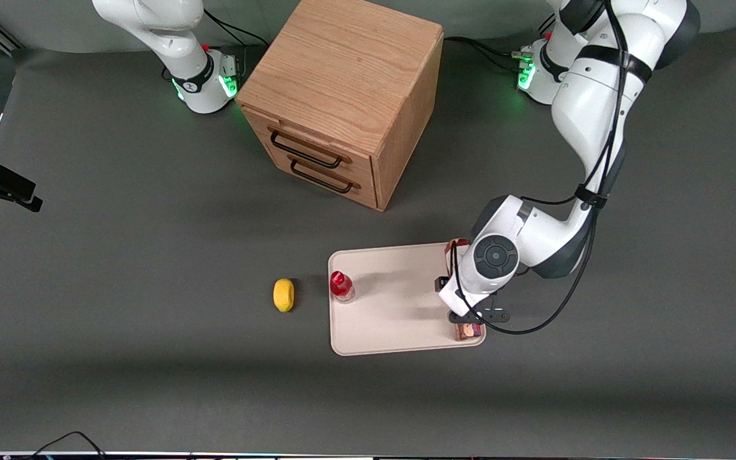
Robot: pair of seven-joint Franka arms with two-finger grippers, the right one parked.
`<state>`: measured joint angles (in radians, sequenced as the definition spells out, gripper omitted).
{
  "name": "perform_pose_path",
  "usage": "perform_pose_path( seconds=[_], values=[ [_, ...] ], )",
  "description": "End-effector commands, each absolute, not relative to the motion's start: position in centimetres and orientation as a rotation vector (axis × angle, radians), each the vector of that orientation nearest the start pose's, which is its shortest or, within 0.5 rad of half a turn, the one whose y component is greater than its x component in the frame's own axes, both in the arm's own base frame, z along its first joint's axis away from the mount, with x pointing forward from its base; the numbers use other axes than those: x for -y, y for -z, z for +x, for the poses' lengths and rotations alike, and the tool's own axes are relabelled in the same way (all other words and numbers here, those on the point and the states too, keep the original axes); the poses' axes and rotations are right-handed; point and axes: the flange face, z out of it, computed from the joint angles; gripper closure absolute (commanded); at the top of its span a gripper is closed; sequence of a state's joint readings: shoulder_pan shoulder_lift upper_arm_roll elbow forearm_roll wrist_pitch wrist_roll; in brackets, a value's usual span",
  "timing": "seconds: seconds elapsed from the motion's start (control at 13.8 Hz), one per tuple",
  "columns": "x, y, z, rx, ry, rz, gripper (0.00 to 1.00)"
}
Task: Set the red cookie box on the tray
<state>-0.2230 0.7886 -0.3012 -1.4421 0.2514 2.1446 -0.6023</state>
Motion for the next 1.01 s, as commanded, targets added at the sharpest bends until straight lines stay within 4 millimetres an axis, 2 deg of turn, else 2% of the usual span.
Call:
perform_pose_path(
  seconds=[0.0,0.14,0.36,0.43,0.58,0.72,0.8,0.94],
  values=[
    [31.7,-27.3,64.9,0.030,0.008,-3.109,0.00],
    [30.7,-33.9,64.1,0.033,-0.005,-3.071,0.00],
    [28.8,-45.9,60.5,0.038,-0.038,-3.042,0.00],
    [27.3,-49.8,59.0,-0.018,-0.056,-3.025,0.00],
    [21.3,-55.9,57.7,-0.008,-0.094,-3.037,0.00],
    [15.0,-59.4,56.4,-0.051,-0.128,-3.029,0.00],
    [12.0,-60.2,55.6,-0.091,-0.127,-3.033,0.00],
    [6.6,-60.2,54.0,-0.061,-0.087,-3.047,0.00]
  ],
)
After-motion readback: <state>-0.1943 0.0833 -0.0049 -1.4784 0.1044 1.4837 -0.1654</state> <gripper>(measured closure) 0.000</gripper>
